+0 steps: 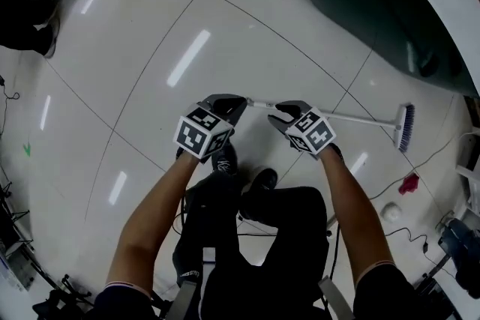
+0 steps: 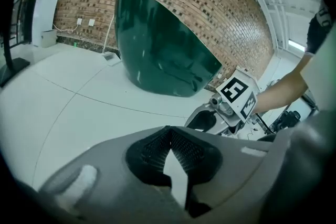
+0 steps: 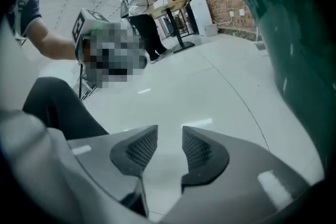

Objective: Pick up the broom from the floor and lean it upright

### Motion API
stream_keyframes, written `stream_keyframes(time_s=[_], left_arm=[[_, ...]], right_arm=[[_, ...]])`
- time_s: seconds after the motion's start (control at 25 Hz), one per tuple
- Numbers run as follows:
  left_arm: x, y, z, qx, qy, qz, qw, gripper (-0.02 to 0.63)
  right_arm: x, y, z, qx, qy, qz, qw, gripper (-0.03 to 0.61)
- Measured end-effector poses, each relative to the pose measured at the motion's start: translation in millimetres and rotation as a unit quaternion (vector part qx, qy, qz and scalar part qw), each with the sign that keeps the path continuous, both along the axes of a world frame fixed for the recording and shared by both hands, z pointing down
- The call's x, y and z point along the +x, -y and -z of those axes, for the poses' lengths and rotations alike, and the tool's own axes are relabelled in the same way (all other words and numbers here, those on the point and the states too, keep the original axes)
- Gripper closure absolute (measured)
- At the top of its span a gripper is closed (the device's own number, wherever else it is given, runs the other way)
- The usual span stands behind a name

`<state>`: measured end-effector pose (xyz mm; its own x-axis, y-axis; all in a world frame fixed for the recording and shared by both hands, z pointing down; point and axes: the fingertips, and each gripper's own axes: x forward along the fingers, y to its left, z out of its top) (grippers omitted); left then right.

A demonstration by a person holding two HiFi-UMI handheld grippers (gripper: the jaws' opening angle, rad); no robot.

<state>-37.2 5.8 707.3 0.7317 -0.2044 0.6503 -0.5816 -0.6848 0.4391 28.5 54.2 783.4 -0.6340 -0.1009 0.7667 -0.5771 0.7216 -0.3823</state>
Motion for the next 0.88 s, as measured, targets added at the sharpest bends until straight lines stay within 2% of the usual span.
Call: stream_keyframes(time_s=[0.2,0.48,0.76,0.88], left_arm=[[-8,8,-77,0.013,0.009,-0.008,0.9998,0.615],[-17,9,-178,0.015,0.054,-0.023,0.9981,0.615],[-15,9,-214,0.02,0.046,-0.034,0.9982,0.615],[-16,7,-215,0.019,0.042,-0.031,0.9985,0.615]], right_arm=[[-6,2,-88,-0.005,-0.007,0.08,0.997,0.436],[-4,-6,-188,-0.002,-0.023,0.155,0.988,0.435],[-7,-22,-233,0.009,-0.029,0.208,0.978,0.387],[-5,-21,-240,0.029,-0.034,0.206,0.978,0.366]])
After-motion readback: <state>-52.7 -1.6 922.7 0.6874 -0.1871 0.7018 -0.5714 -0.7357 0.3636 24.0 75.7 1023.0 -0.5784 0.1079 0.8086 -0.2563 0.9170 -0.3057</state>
